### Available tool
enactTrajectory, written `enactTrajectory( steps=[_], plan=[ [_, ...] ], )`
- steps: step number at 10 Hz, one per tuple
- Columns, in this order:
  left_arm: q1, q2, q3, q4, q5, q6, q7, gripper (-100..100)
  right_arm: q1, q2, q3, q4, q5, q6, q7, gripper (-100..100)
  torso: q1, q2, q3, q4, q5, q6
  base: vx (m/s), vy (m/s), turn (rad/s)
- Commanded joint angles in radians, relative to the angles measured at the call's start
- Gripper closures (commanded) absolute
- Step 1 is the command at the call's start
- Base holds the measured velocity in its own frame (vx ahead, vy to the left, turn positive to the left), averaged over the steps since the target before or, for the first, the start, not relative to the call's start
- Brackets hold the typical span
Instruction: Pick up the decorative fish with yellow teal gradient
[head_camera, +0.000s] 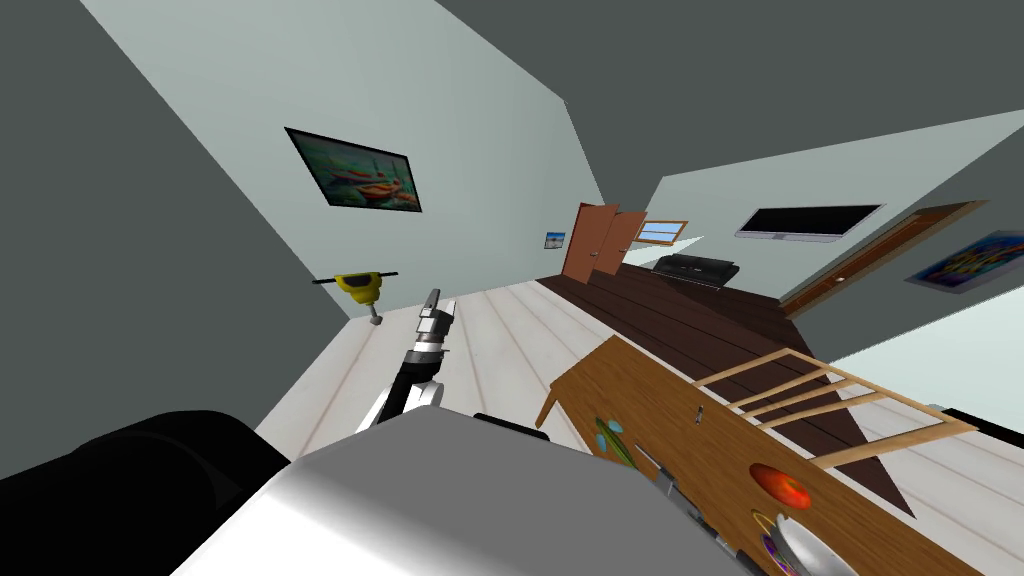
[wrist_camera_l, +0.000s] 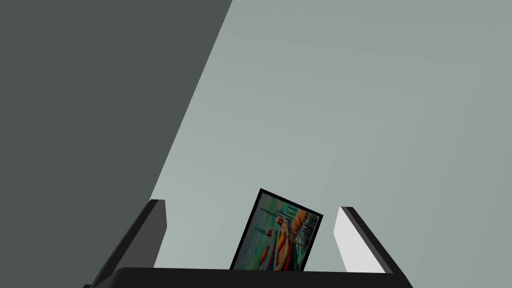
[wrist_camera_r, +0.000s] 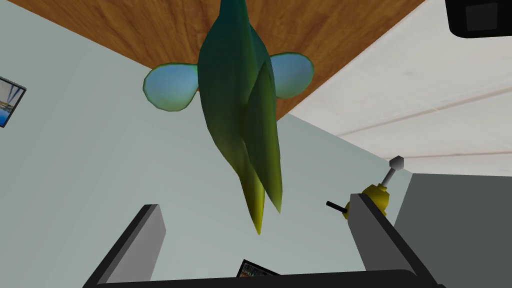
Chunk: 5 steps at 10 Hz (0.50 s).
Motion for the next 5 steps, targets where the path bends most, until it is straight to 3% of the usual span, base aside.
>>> enactTrajectory(
  steps=[1,2,3,5],
  plan=[
    [0.0,0.0,0.0,0.0,0.0,0.0,0.0,0,0.025,-0.01,-0.007,0.003,-0.017,-0.05,0.04,-100,0.0,0.0,0.0,0.0,0.0,0.0,0.146,0.103,-0.098],
    [0.0,0.0,0.0,0.0,0.0,0.0,0.0,0,0.02,-0.007,-0.007,0.003,-0.013,-0.031,0.026,-100,-0.001,0.001,0.001,0.0,0.0,-0.001,0.049,0.034,-0.014],
    [0.0,0.0,0.0,0.0,0.0,0.0,0.0,0,0.021,-0.008,-0.007,0.003,-0.014,-0.037,0.031,100,-0.005,0.006,0.003,0.001,-0.001,-0.001,0.011,0.009,0.002],
    [0.0,0.0,0.0,0.0,0.0,0.0,0.0,0,0.021,-0.007,-0.007,0.002,-0.014,-0.037,0.031,100,-0.008,0.01,0.006,0.002,-0.002,-0.001,0.0,0.0,0.0]
  ],
)
